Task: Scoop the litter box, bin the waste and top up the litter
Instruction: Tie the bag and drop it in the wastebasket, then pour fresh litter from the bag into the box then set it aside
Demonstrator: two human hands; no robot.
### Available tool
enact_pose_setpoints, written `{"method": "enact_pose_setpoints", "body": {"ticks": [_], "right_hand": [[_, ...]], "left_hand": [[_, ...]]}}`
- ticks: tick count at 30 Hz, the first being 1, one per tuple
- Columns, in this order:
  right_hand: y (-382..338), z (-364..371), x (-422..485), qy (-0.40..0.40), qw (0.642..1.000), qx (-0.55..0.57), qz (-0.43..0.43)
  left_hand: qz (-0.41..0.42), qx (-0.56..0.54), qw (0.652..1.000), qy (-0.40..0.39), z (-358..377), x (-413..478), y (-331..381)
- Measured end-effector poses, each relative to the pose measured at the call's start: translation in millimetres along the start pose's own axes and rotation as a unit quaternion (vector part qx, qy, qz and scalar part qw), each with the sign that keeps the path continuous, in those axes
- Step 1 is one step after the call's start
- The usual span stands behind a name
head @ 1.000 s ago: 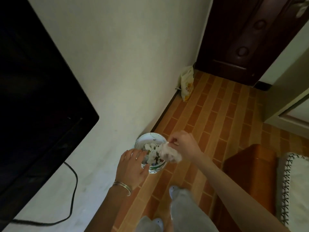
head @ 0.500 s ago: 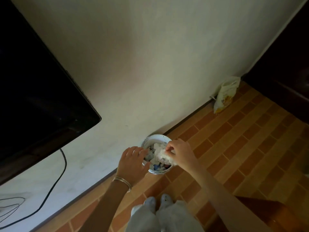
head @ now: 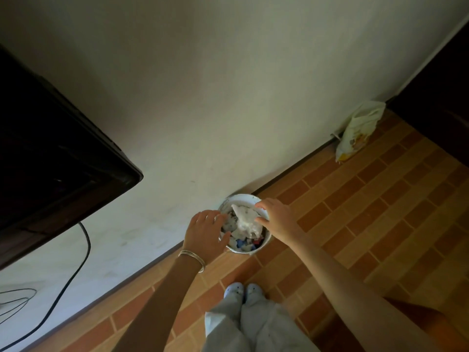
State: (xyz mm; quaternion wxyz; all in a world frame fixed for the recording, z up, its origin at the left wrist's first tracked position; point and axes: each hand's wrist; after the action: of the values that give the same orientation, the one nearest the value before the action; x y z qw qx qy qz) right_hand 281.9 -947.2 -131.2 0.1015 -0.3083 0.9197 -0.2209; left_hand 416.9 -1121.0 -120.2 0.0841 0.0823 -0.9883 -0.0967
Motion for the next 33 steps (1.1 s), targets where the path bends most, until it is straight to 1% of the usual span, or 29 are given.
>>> {"method": "enact_pose_setpoints", "body": {"ticks": [2, 7, 12, 17, 22, 25, 29, 33], "right_hand": [[2.7, 0.9, -4.7, -0.007, 1.0, 0.003, 0.001], [7.8, -1.2, -18.4, 0.007, 1.0, 0.016, 0.006], [6.0, -12.2, -27.7, 0.028, 0.999, -0.01, -0.017], [2.4, -35.5, -32.9, 0.105, 0.99, -0.077, -0.047], [-2.6, -70.4, -42.0, 0.203, 0.967, -0.135, -0.066], [-1.8, -91.1, -47.6, 0.235, 0.959, -0.149, -0.051], [4.1, -113.3, -57.8, 0.256, 0.953, -0.163, -0.015], [14.9, -126.2, -70.9, 0.274, 0.946, -0.17, 0.017]], "left_hand": [[-0.002, -0.001, 1.0, -0.002, 1.4, 0.9, -0.3], [-0.002, -0.005, 1.0, -0.015, 2.5, 0.2, 1.9], [0.014, -0.016, 1.0, -0.017, -5.2, 4.5, 8.3], [0.039, -0.029, 0.999, 0.016, -22.0, 17.4, 16.5], [0.086, -0.033, 0.994, 0.058, -45.6, 42.9, 29.7], [0.123, -0.03, 0.989, 0.082, -57.2, 57.5, 38.6], [0.158, -0.018, 0.982, 0.101, -71.0, 75.5, 55.8], [0.184, -0.01, 0.979, 0.088, -72.4, 87.5, 73.8]]}}
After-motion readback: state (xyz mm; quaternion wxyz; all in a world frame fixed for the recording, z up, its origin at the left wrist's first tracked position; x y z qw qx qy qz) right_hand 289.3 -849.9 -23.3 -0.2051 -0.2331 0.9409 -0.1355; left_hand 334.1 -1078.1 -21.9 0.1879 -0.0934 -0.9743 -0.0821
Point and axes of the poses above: each hand's wrist, its own x-axis towards the middle knuckle, its own z-axis out of the palm, y = z × x, and after that the axes turned 12 degrees about y, right-handed
